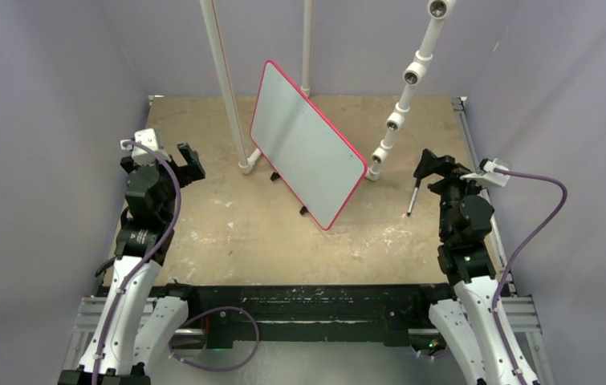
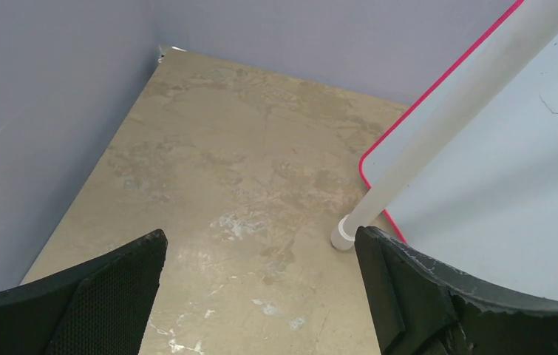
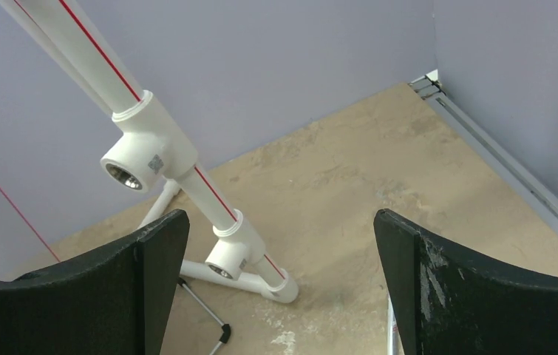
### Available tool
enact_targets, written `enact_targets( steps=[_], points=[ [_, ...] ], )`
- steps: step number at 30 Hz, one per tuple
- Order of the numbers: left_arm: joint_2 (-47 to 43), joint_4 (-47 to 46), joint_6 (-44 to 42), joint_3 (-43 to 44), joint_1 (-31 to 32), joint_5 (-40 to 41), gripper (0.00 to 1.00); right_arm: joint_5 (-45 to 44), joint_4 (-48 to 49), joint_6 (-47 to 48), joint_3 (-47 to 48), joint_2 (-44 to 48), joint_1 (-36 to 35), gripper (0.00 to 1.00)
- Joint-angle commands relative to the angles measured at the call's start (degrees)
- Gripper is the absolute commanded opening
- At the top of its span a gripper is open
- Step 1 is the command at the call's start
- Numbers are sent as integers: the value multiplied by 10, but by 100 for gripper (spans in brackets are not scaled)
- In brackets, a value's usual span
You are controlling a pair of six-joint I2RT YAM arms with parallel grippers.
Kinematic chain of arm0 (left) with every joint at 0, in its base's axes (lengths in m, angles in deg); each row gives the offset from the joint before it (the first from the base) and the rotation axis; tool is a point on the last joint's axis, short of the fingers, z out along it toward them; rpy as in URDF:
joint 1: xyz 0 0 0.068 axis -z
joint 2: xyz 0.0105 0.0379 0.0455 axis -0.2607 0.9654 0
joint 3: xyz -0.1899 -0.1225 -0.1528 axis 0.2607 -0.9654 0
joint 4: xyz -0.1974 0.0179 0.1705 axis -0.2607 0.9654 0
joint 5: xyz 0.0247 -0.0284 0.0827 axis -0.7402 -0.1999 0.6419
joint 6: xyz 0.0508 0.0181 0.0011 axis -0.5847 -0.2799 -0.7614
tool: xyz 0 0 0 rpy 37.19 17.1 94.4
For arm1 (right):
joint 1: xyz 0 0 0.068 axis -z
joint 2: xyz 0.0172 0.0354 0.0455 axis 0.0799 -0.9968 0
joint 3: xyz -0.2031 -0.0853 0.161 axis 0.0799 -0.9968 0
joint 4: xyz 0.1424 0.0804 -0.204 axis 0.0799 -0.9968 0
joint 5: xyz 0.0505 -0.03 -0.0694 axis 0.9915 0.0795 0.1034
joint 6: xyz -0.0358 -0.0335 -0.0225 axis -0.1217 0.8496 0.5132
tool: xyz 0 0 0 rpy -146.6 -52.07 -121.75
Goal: Write a sentence on the whiteboard
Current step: Adjust the whiteboard stand at the center of the board.
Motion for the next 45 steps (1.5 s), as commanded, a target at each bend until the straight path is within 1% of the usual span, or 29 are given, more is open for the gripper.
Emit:
enact_targets(
  steps=[1, 4, 9, 12, 15, 18, 21, 23, 26, 30, 33, 36, 38, 41, 45],
  points=[
    [29, 4, 13, 35, -4, -5, 99, 8, 6, -5, 4, 19, 1, 99],
    [38, 10, 19, 38, -4, 2, 99, 31, 12, -1, 4, 21, 1, 99],
    [35, -2, 15, 22, -4, -38, 100, 119, 16, 12, 0, 24, 2, 99],
    [40, -9, -2, 8, -3, -113, 99, 152, 16, 31, 1, 25, 1, 99],
    [39, -24, 15, -11, 7, -184, 99, 172, 4, 32, 5, 27, 1, 99],
    [40, -23, 32, -19, 44, -198, 97, 194, 8, 32, 3, 25, 1, 99],
    [46, -19, 54, -22, 113, -173, 95, 202, 17, 28, 1, 20, 1, 99],
    [54, -36, 82, -37, 156, -165, 95, 202, 24, 25, 0, 15, 1, 99],
    [75, -92, 113, -75, 222, -156, 94, 219, 30, 20, 2, 9, 1, 99],
    [130, -240, 125, -139, 314, -154, 93, 225, 33, 17, 1, 12, 1, 99],
    [188, -346, 125, -181, 361, -171, 91, 226, 32, 18, 1, 14, 1, 99],
    [243, -439, 121, -208, 368, -197, 87, 230, 31, 17, 0, 14, 1, 99],
    [284, -482, 103, -215, 369, -207, 81, 231, 32, 16, -2, 15, 1, 99],
    [355, -537, 84, -214, 368, -212, 72, 232, 33, 13, -5, 17, 1, 99],
    [423, -595, 68, -211, 368, -207, 64, 235, 28, 17, -3, 21, 1, 99]
  ],
)
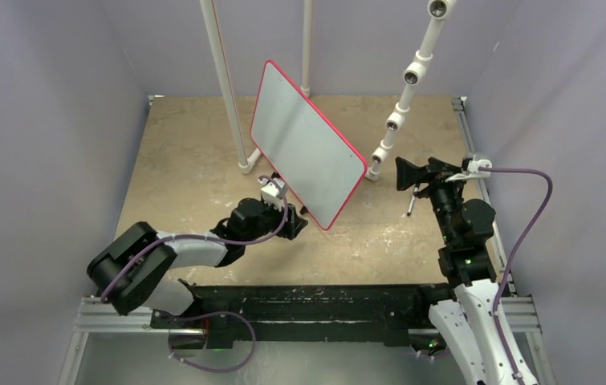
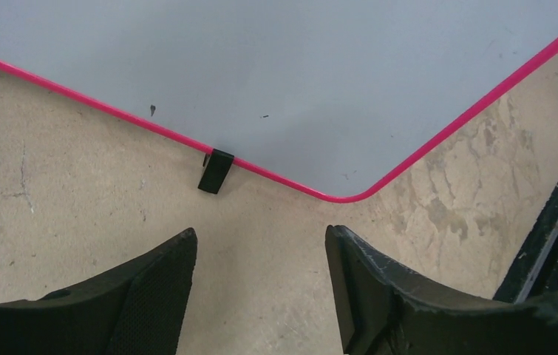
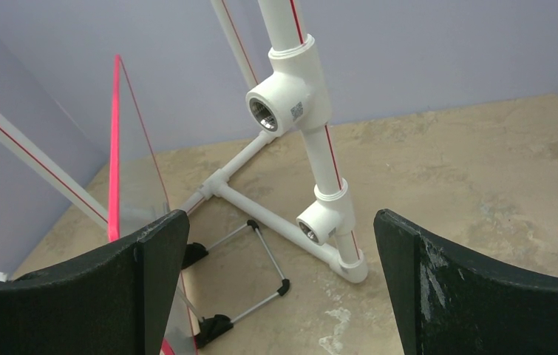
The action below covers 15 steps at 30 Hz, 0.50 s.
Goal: Write a sentence on the whiteboard
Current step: Adjust the whiteboard stand at the center of the board.
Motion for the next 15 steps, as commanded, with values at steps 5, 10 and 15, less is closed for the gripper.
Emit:
enact_targets(
  steps=[5, 10, 15],
  points=[
    [104, -143, -48, 23, -1, 1, 56, 13, 10, 5, 2, 11, 1, 99],
    [140, -158, -55, 31, -7, 7, 50, 16, 11, 5, 3, 9, 1, 99],
    [165, -169, -59, 38, -7, 0, 46, 18, 12, 1, 1, 9, 1, 99]
  ],
)
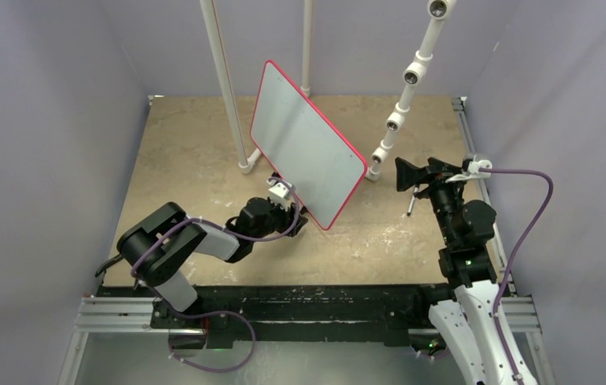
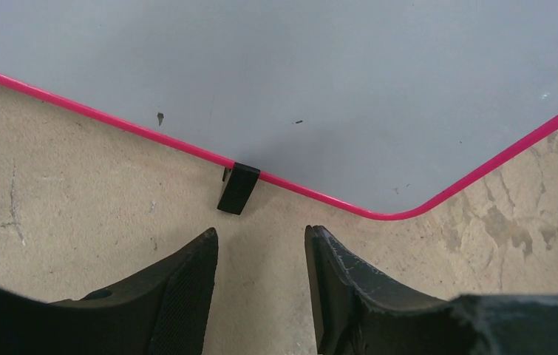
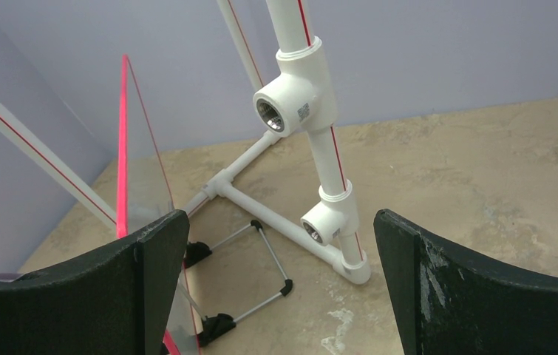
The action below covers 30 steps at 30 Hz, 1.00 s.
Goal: Write a sentence on the whiteboard
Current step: Adjust the whiteboard stand at the center of the board.
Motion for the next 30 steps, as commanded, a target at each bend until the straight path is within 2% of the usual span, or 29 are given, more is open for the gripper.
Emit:
enact_targets(
  steps=[1, 21, 27, 30],
  points=[
    [17, -52, -20, 22, -3, -3, 46, 11, 14, 1, 1, 1, 1, 99],
    [96, -72, -102, 65, -3, 16, 35, 19, 12, -1, 3, -2, 1, 99],
    [117, -89, -111, 77, 1, 9, 27, 24, 14, -1, 3, -6, 1, 99],
    [122, -98, -109, 80, 7, 9, 19, 24, 14, 0, 4, -6, 1, 99]
  ],
)
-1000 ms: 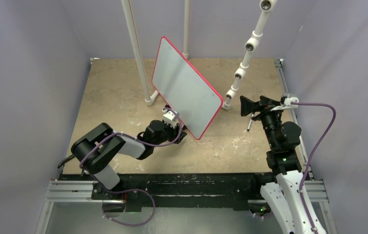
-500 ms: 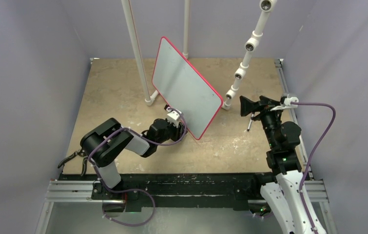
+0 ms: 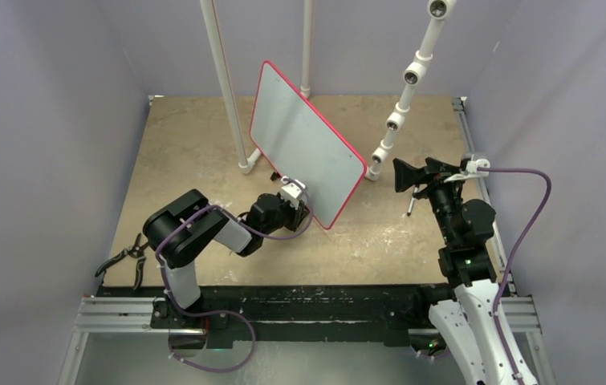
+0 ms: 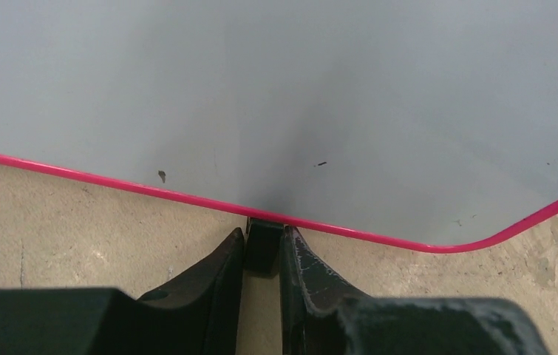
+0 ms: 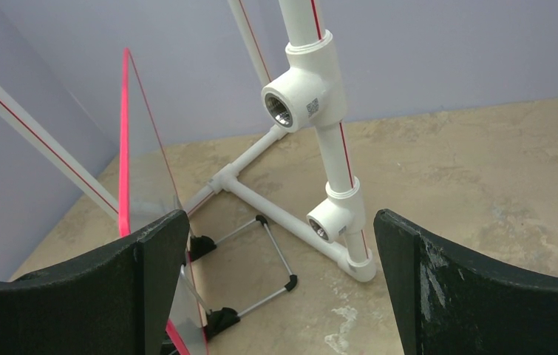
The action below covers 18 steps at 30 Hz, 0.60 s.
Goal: Write a sentence on the whiteboard
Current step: Adjust the whiteboard stand at the center of the board.
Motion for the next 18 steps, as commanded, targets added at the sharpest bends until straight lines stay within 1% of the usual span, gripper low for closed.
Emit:
enact_targets(
  steps=[1, 6, 13, 18],
  points=[
    [11, -48, -8, 20, 10, -3, 17, 8, 13, 0, 4, -2, 1, 99],
    [28, -50, -2, 35, 45, 6, 17, 10, 15, -2, 1, -3, 1, 99],
    [67, -41, 15, 89, 101, 36, 15, 11, 12, -5, 0, 2, 1, 99],
    [89, -48, 45, 118, 133, 64, 17, 6, 1, -7, 5, 9, 1, 99]
  ],
)
